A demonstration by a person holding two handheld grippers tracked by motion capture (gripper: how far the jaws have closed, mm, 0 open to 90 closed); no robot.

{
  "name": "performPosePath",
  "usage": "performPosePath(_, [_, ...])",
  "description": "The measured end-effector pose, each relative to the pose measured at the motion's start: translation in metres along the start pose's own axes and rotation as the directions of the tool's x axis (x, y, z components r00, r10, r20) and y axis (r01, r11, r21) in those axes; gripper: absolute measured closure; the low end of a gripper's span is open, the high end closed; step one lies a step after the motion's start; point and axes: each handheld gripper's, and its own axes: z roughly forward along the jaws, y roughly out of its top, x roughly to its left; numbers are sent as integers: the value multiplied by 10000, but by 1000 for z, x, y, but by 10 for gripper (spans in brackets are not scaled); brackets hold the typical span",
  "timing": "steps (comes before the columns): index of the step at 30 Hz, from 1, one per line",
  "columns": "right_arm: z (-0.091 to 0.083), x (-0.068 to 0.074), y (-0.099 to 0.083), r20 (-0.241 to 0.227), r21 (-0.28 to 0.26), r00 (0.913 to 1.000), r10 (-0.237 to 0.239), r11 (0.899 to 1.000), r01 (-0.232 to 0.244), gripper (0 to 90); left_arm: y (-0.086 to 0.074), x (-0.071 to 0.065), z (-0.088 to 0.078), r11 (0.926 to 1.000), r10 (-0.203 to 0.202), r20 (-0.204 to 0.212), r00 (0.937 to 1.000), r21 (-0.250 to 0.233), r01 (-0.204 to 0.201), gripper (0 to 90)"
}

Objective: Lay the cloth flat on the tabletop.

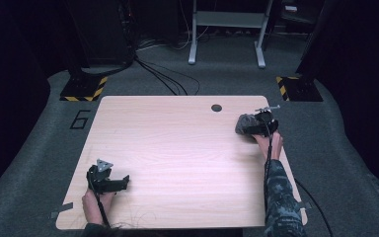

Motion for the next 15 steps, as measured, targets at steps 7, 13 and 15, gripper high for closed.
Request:
performPosePath(7, [32, -2, -9, 154, 797, 9997, 187, 9966, -199, 126, 0, 0, 1, 10000, -14, -19, 10000, -78, 14, 0])
performPosePath(13, [42, -3, -12, 81, 778, 10000, 55, 9970, -61, 227, 0, 0, 1, 9999, 2, -24, 10000, -100, -2, 0])
performPosePath(15, [42, -4, -12, 4, 737, 10000, 77, 9973, -77, 312, 0, 0, 1, 10000, -3, -24, 10000, -99, 3, 0])
